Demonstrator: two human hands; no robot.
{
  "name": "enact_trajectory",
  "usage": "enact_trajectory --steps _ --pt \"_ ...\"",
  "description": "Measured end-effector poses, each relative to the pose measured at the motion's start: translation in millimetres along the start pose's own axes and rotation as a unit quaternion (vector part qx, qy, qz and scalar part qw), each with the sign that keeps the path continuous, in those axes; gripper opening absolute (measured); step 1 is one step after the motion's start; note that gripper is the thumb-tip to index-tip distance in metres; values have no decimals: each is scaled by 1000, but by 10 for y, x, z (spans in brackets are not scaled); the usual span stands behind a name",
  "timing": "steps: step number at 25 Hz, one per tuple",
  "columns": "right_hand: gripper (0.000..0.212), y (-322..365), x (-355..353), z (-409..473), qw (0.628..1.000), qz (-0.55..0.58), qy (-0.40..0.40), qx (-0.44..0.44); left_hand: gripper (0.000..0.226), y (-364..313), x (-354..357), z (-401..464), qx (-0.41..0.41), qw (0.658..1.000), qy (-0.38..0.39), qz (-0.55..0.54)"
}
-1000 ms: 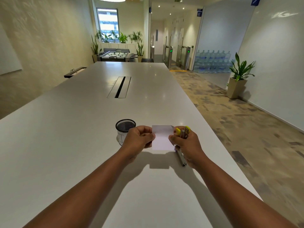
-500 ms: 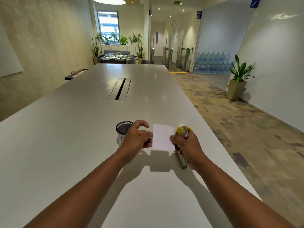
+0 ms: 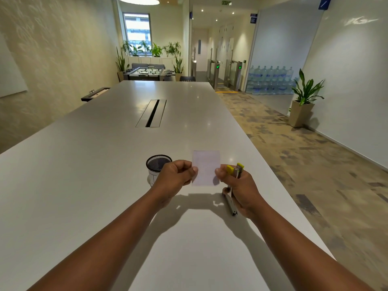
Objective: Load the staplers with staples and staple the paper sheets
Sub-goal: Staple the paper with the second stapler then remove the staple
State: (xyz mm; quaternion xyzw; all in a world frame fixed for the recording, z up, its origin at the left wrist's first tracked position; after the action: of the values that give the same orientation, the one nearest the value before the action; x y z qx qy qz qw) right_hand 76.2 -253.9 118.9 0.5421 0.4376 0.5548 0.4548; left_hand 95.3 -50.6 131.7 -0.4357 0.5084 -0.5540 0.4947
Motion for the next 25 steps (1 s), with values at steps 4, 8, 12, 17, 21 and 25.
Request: enact_trajectory --steps 4,8,12,17,21,25 --pt "21 -7 -3 25 999 -31 -17 -23 14 23 -2 4 -33 999 9 -5" --pt "19 -36 -31 56 999 -36 -6 -34 14 10 1 3 -36 999 10 -15" --pt "22 -38 -64 61 999 -28 16 -28 13 8 -7 -2 -14 1000 24 -1" --pt "17 -23 -48 39 998 -29 14 -60 20 -42 12 -17 -51 998 28 -22" --pt "36 -9 -47 37 992 -63 -2 -109 25 -49 34 -45 -135 977 77 -147" --pt "32 21 -47 31 991 -75 6 -109 15 -26 34 -50 -104 987 58 -106"
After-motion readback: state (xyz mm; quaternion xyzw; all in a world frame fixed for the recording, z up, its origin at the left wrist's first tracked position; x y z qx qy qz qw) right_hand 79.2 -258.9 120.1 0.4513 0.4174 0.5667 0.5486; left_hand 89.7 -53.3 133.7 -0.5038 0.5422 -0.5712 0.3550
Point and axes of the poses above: each hand's wrist, its own z-axis towards the middle knuckle, its own x-axis out of the palm, y = z × x, the point moved 2 cm from there along z, towards the middle knuckle, and after that the axes turned 2 degrees about z, right-handed, at the moved point
